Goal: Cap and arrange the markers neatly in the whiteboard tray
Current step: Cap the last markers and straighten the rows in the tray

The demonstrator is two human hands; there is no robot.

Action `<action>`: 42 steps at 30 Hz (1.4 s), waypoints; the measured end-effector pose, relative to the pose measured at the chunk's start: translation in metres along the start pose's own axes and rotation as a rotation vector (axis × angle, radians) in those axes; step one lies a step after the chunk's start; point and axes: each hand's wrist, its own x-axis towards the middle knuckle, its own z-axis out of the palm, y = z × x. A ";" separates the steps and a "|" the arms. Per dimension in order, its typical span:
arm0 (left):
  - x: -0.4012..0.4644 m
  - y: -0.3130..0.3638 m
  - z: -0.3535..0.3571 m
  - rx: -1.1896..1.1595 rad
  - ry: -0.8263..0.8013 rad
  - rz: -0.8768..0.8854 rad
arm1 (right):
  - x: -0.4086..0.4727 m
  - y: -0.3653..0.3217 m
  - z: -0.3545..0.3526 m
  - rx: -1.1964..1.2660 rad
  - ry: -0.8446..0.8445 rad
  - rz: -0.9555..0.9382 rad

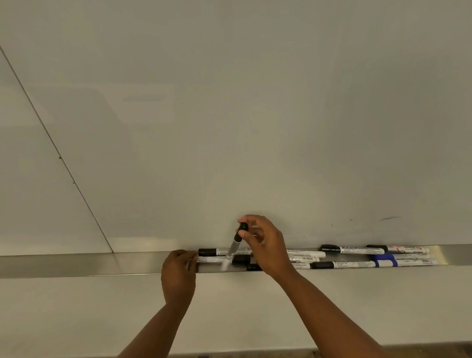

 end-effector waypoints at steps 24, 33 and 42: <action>0.012 -0.005 -0.018 -0.018 -0.141 -0.041 | -0.012 0.017 0.055 -0.681 -0.400 -0.218; 0.010 -0.002 -0.017 -0.011 -0.136 -0.044 | -0.010 0.029 0.023 -1.273 -0.167 0.087; 0.012 -0.003 -0.019 -0.023 -0.141 -0.049 | -0.012 0.018 0.026 -1.279 -0.234 0.155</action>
